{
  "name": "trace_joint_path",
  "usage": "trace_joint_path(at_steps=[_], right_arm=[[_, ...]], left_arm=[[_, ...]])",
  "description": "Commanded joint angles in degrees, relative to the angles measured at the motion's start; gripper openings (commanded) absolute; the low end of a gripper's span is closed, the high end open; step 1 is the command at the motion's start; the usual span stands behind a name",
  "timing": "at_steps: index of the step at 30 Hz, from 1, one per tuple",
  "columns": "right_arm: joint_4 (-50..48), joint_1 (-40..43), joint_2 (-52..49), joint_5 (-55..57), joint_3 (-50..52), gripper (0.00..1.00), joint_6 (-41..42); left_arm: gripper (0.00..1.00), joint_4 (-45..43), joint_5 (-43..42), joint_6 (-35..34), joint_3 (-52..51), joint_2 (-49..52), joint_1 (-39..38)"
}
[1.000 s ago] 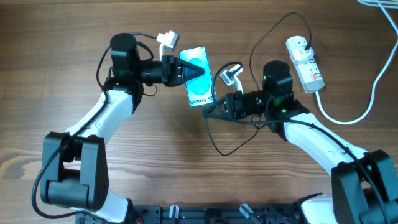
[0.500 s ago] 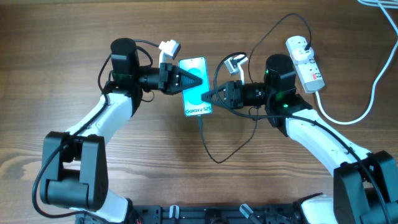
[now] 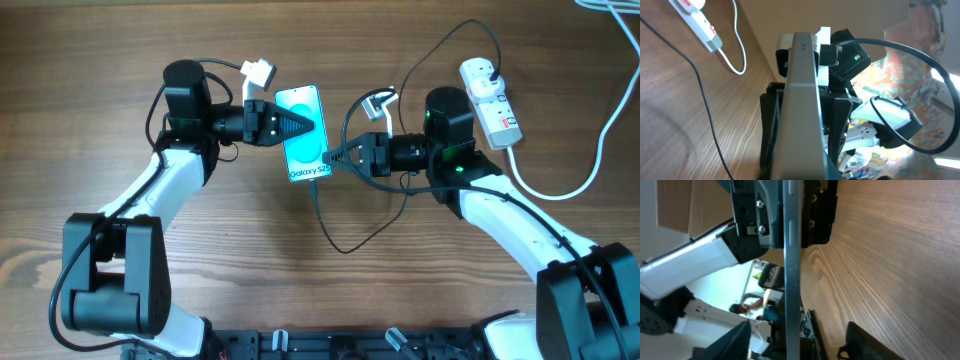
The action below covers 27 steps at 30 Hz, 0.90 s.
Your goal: Plug charger to phone and switch on socket
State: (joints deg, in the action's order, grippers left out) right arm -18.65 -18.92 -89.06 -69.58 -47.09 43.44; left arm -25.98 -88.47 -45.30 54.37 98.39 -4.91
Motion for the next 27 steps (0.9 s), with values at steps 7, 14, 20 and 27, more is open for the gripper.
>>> trace_joint_path(at_steps=[7,14,20,27], right_arm=[[6.9,0.2,-0.1,-2.6,-1.2,0.70,-13.7],[10.2,0.1,-0.1,-0.7,-1.2,0.70,-16.1],[10.6,0.1,-0.1,-0.5,-1.2,0.70,-16.3],[12.3,0.1,-0.1,-0.5,-1.2,0.70,-16.5]], left_arm=[[0.04,-2.9,-1.7,12.1,-0.4,-1.1,0.2],[0.04,-3.2,-1.0,12.1,-0.4,-1.1,0.2],[0.04,-3.1,-0.5,11.8,-0.4,-1.1,0.2],[0.04,-2.8,11.3,0.2,-0.4,-1.1,0.2]])
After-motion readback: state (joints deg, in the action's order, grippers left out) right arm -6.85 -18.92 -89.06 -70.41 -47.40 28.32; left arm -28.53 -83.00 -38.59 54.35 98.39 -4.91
